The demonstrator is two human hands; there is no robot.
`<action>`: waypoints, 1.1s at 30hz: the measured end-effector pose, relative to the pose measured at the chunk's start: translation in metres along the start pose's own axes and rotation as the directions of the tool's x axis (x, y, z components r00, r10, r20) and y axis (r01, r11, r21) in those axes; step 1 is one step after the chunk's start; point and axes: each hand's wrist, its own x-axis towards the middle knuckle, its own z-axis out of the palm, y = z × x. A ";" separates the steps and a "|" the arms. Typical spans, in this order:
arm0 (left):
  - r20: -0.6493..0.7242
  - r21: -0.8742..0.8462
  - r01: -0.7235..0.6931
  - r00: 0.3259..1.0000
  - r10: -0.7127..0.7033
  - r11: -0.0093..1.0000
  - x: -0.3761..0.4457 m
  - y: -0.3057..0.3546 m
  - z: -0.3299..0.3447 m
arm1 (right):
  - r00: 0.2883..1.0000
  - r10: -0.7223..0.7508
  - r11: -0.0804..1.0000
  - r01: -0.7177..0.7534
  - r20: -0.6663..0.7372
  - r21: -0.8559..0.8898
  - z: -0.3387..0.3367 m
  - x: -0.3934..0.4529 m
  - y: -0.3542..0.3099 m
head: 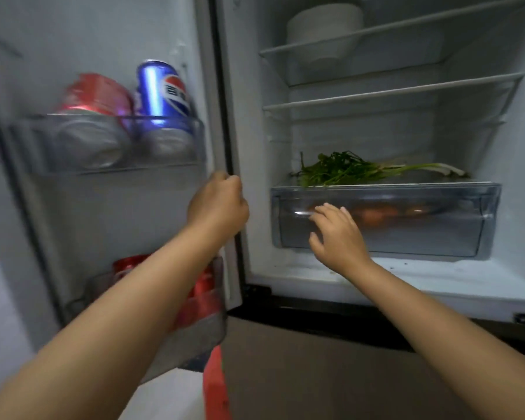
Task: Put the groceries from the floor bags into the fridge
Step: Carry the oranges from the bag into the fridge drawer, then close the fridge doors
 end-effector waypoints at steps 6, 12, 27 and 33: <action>0.103 0.221 -0.014 0.995 -0.009 0.975 -0.082 -0.067 -0.079 | 0.997 -0.045 0.942 0.061 -0.055 0.329 -0.036 -0.028 -0.123; 0.135 0.265 -0.045 0.991 0.009 0.963 -0.149 -0.132 -0.114 | 0.959 -0.282 0.909 0.252 0.043 0.331 -0.030 -0.059 -0.234; 0.033 -0.187 0.396 0.917 -0.397 0.899 -0.198 -0.151 -0.087 | 0.956 -0.228 0.968 0.203 0.187 0.145 -0.052 -0.092 -0.230; 0.018 -0.110 0.099 0.995 -0.097 0.989 -0.195 -0.106 -0.068 | 0.943 -0.089 0.979 0.024 0.321 0.201 -0.081 -0.109 -0.174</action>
